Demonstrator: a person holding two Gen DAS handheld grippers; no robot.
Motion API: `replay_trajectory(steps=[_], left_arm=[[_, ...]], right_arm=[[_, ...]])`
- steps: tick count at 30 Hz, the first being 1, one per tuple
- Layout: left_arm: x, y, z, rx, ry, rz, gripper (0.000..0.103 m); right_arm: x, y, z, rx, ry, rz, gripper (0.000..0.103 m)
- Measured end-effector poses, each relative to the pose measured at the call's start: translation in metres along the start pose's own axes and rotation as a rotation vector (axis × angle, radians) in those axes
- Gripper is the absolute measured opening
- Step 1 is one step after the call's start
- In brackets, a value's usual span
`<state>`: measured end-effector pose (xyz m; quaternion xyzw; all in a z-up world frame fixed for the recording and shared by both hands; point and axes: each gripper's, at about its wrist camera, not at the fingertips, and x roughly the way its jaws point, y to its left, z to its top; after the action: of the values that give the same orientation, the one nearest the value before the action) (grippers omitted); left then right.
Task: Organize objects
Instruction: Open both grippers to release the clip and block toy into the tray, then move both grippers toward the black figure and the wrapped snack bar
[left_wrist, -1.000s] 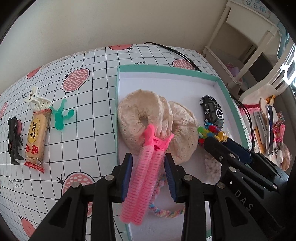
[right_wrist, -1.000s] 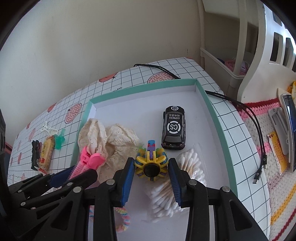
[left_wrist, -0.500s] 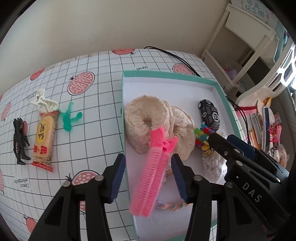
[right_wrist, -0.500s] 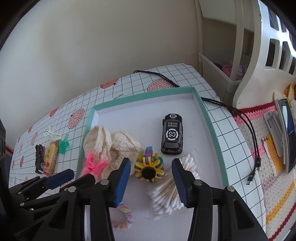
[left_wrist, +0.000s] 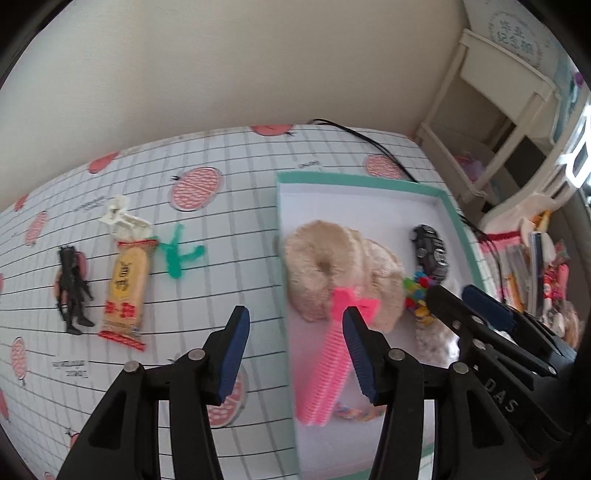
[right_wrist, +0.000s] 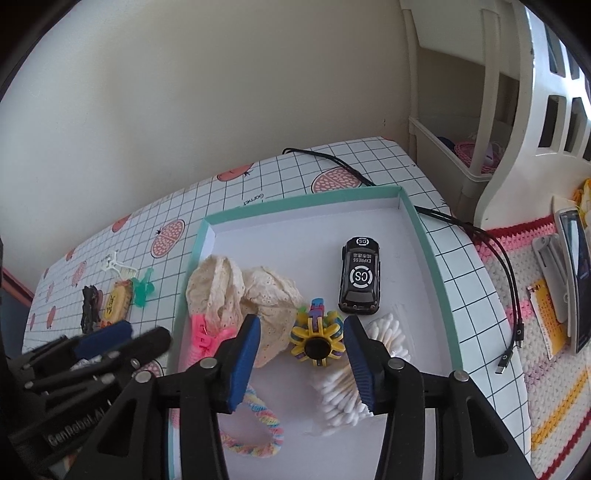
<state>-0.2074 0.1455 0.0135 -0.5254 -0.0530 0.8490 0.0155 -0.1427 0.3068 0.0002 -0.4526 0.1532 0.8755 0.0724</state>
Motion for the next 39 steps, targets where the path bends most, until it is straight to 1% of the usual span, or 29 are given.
replay_trajectory(steps=[1,2,4,5,10,12,16,17,18,19,25,26,27,35,39], left_arm=[[0.0,0.003,0.0,-0.009,-0.002,0.01,0.054],[0.001,0.007,0.001,-0.025,-0.003,0.023,0.054],[0.001,0.013,0.0,-0.047,-0.005,0.037,0.064],[0.001,0.016,0.0,-0.059,-0.007,0.045,0.072],[0.0,0.029,-0.002,-0.103,-0.014,0.071,0.077],[0.001,0.031,-0.003,-0.109,-0.011,0.089,0.079],[0.001,0.034,-0.003,-0.115,-0.016,0.109,0.08],[0.001,0.035,-0.004,-0.117,-0.017,0.111,0.083],[0.001,0.035,-0.004,-0.119,-0.019,0.113,0.092],[0.001,0.036,-0.004,-0.118,-0.022,0.115,0.094],[0.002,0.038,-0.005,-0.117,-0.035,0.132,0.096],[0.002,0.038,-0.006,-0.119,-0.038,0.136,0.101],[0.002,0.038,-0.006,-0.118,-0.042,0.138,0.103],[-0.003,0.044,-0.003,-0.12,-0.075,0.132,0.103],[-0.008,0.05,-0.001,-0.14,-0.098,0.115,0.103]], right_arm=[[0.0,0.0,0.0,-0.005,0.0,-0.003,0.062],[0.0,0.0,0.0,-0.007,-0.002,-0.004,0.063],[0.001,0.0,-0.001,-0.008,0.0,-0.002,0.068],[0.001,0.0,-0.001,-0.006,0.003,-0.002,0.073],[0.004,-0.001,-0.003,-0.006,0.009,-0.006,0.087],[0.004,-0.002,-0.003,-0.003,0.008,0.002,0.096],[0.004,-0.001,-0.003,-0.004,0.009,0.004,0.103],[0.005,-0.001,-0.003,-0.004,0.01,0.005,0.103],[0.005,-0.001,-0.003,-0.003,0.012,0.006,0.103],[0.005,-0.001,-0.003,0.0,0.012,0.005,0.103],[0.007,-0.004,-0.004,0.009,0.012,-0.008,0.103],[0.007,-0.005,-0.004,0.012,0.013,-0.01,0.103],[0.007,-0.005,-0.004,0.014,0.012,-0.013,0.103],[0.008,-0.004,-0.002,0.0,0.006,-0.039,0.103],[0.005,-0.005,-0.001,0.028,0.005,-0.011,0.103]])
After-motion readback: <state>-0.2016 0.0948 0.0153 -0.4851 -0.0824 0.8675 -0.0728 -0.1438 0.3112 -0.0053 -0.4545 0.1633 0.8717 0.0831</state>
